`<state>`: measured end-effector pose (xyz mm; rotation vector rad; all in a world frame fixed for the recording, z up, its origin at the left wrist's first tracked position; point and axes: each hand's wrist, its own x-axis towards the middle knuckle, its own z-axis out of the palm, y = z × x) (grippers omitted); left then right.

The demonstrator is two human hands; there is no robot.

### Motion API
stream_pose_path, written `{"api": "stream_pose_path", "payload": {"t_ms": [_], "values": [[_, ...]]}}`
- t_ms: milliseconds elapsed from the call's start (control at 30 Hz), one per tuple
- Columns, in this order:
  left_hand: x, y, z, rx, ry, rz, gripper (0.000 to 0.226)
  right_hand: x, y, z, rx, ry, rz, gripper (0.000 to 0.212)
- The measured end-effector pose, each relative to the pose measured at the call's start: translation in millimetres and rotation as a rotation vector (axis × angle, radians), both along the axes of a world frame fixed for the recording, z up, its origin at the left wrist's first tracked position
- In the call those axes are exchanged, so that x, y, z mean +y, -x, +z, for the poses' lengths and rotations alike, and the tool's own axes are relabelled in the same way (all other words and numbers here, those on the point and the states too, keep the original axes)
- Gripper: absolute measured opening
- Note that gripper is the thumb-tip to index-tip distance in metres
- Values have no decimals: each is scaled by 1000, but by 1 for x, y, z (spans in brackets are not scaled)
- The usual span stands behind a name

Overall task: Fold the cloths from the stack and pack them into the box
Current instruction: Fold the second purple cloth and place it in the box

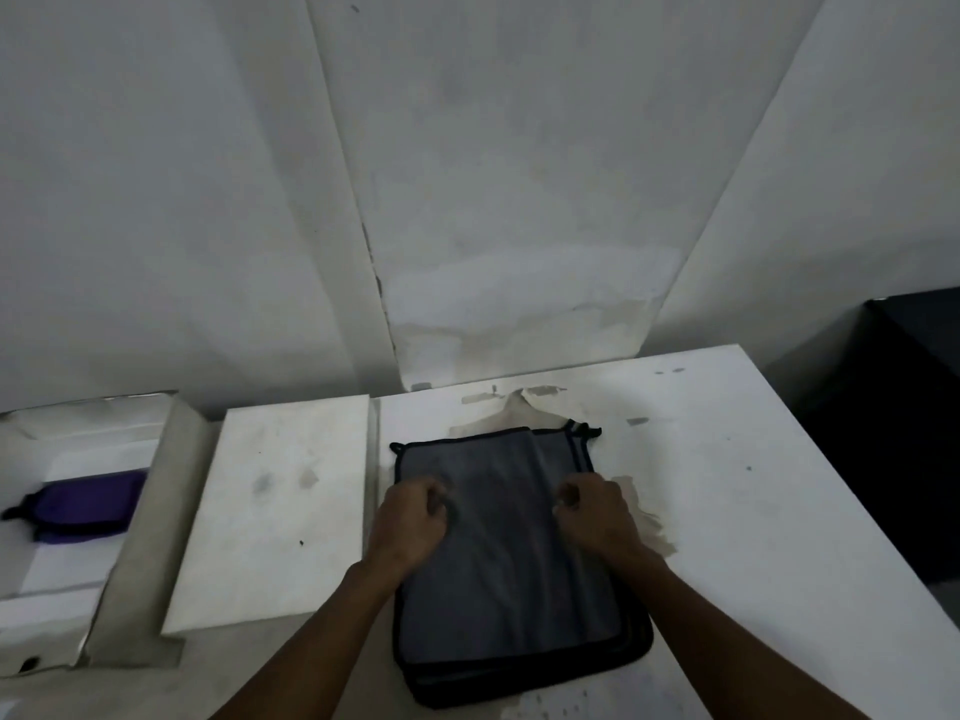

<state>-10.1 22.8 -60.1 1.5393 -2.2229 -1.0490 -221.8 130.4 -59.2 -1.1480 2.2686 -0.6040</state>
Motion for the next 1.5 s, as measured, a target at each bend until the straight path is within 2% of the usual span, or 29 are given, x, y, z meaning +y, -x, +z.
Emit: {"api": "stream_pose_path", "payload": {"t_ms": [100,200,367,533,633,800,833,933,1000,1133,1300,1433,1500], "values": [[-16,13,-6,-44,-15,-18,16,-17,12,-7,28,-22,20,4],[-35,23,-18,-78,1,-39,21,-37,23,-19,27,-51,42,17],[-59,41,-32,-197,104,-107,25,-71,35,-35,63,-40,100,13],[-82,52,-46,-375,116,-215,45,-103,52,-46,129,-132,246,45],[-88,52,-55,-430,90,-230,41,-111,58,-49,127,-142,282,37],[-93,58,-57,-397,90,-185,29,-113,64,-51,143,-17,271,12],[-93,59,-56,-402,88,-196,33,-111,64,-51,144,2,279,11],[-93,62,-52,-387,70,-275,65,-108,64,-46,141,50,303,13],[-92,68,-46,-325,73,-340,73,-107,64,-41,134,92,337,16],[-83,84,-30,-234,79,-408,52,-103,64,-29,115,166,415,23],[-83,74,-21,-357,67,-390,29,-89,69,-11,97,170,437,20],[-89,44,-15,-437,122,-342,25,-76,83,-3,105,153,393,15],[-92,29,-9,-441,170,-297,23,-69,88,2,58,106,394,24]]}}
